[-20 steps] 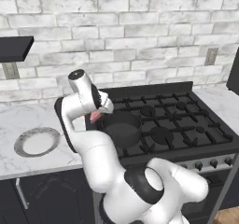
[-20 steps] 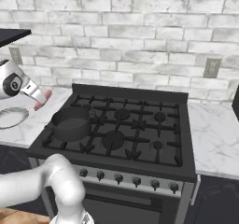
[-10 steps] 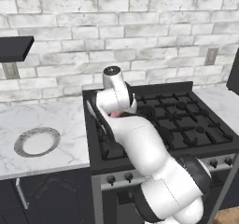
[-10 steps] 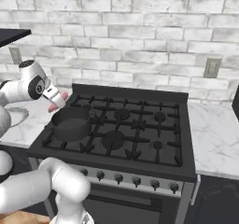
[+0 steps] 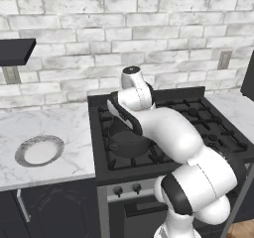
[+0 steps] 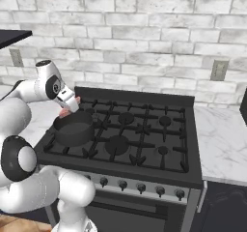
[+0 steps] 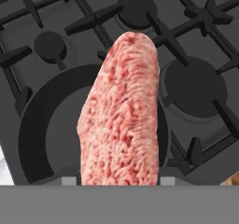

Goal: Retrieve the frozen meat and place it in the pot on a burner. Then turn the burner on.

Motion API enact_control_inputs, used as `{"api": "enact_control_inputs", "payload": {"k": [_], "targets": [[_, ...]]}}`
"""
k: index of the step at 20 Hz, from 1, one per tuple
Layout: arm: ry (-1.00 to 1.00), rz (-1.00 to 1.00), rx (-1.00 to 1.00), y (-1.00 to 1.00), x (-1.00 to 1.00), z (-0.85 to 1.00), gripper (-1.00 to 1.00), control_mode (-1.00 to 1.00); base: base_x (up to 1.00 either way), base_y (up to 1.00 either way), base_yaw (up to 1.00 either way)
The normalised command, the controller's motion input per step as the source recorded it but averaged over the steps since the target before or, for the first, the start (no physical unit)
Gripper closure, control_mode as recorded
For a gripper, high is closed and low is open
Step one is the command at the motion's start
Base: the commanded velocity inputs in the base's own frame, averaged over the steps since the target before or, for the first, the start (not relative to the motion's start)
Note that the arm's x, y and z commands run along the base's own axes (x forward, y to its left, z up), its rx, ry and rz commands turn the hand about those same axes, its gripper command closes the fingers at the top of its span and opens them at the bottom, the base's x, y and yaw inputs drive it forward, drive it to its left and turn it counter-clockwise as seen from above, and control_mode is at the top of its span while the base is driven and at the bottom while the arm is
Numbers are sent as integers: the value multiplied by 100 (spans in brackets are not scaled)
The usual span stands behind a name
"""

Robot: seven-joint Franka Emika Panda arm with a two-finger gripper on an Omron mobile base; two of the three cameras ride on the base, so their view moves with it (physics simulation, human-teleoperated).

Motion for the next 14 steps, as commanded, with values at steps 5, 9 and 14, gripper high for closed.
{"api": "enact_control_inputs", "payload": {"k": [5, 9, 14], "targets": [[4, 0, 0, 0, 0, 0, 100, -100, 0, 0, 0], [26, 0, 3, -1, 6, -31, 100, -100, 0, 0, 0], [18, 0, 0, 0, 5, -30, 100, -100, 0, 0, 0]]}}
